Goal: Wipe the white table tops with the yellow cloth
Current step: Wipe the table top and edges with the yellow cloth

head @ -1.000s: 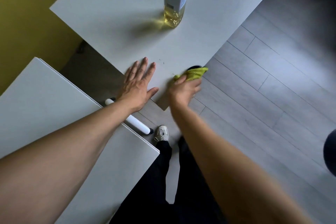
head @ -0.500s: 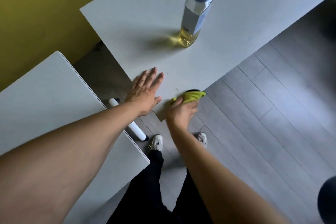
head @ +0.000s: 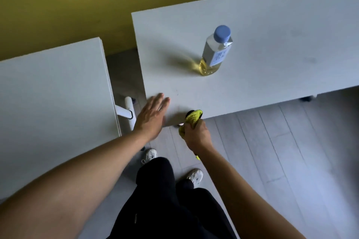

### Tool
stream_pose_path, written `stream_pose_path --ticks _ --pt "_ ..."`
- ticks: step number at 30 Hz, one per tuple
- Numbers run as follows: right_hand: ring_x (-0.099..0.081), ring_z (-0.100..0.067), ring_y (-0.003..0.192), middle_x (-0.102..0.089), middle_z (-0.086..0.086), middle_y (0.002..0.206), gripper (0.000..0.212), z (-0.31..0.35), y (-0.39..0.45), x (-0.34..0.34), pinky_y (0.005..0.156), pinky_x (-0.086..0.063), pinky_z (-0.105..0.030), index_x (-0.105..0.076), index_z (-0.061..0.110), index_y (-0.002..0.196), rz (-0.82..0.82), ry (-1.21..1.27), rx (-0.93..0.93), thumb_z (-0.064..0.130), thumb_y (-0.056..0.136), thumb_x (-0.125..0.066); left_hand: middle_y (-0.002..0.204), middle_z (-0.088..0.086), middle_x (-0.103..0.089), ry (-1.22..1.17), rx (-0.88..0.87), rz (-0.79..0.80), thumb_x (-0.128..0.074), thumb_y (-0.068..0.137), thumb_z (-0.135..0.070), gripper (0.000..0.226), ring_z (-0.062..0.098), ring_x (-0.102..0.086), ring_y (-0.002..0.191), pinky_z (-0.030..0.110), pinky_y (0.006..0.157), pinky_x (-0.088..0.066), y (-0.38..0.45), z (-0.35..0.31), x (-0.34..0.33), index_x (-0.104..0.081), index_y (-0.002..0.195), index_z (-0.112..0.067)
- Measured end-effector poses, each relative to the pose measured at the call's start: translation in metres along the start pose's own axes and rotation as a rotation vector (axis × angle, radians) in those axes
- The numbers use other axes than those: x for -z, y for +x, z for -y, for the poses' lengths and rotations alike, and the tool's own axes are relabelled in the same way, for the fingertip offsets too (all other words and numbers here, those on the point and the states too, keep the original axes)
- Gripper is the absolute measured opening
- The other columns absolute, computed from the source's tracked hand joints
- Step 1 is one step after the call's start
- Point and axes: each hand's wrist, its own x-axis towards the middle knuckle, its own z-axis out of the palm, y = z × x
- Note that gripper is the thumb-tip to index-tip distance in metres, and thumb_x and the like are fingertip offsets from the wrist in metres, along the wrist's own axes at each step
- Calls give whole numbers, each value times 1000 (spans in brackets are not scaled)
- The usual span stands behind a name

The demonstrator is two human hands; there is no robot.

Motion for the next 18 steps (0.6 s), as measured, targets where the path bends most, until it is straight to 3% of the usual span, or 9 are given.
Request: stream_pose_path --ticks 2,5,7,11,15,18 --pt "-55 -12 66 -62 -4 88 21 14 1 16 43 -37 -17 -52 9 106 28 -94 86 28 99 -52 176 0 5 -73 49 -54 -51 105 -7 79 26 2 163 36 129 -4 -25 -3 -17 -9 169 -25" --pt "-59 -25 86 -61 -9 106 36 41 5 26 70 -51 -33 -48 9 121 46 -205 231 31 94 -58 169 15 -31 -58 76 -161 -67 96 -14 71 35 -34 155 45 127 -28 -50 -16 -34 -38 161 -12" --pt "-57 -28 92 -58 -9 108 46 62 10 27 75 -49 -37 -42 12 127 85 -263 304 30 92 -64 163 18 -42 -76 131 -210 -71 92 -18 69 36 -45 148 48 123 -34 -56 -24 -41 -46 155 -7" --pt "-58 -31 101 -59 -11 114 64 96 25 27 83 -54 -43 -39 20 138 112 -451 500 29 85 -73 165 22 -35 -151 263 -183 -76 91 -29 76 35 -40 151 42 123 -25 -52 -46 -41 -45 156 -3" --pt "-56 -32 101 -57 -10 113 63 117 45 23 81 -54 -45 -45 20 139 146 -638 672 27 84 -75 173 20 9 -238 424 -108 -43 109 -41 79 33 2 162 35 126 8 -33 -71 -31 -2 166 -4" --pt "-55 -33 103 -57 -11 117 60 134 59 17 82 -53 -45 -47 21 141 177 -721 759 27 87 -72 172 18 18 -221 478 -57 -43 109 -45 87 33 5 162 37 128 5 -31 -81 -29 10 165 -5"
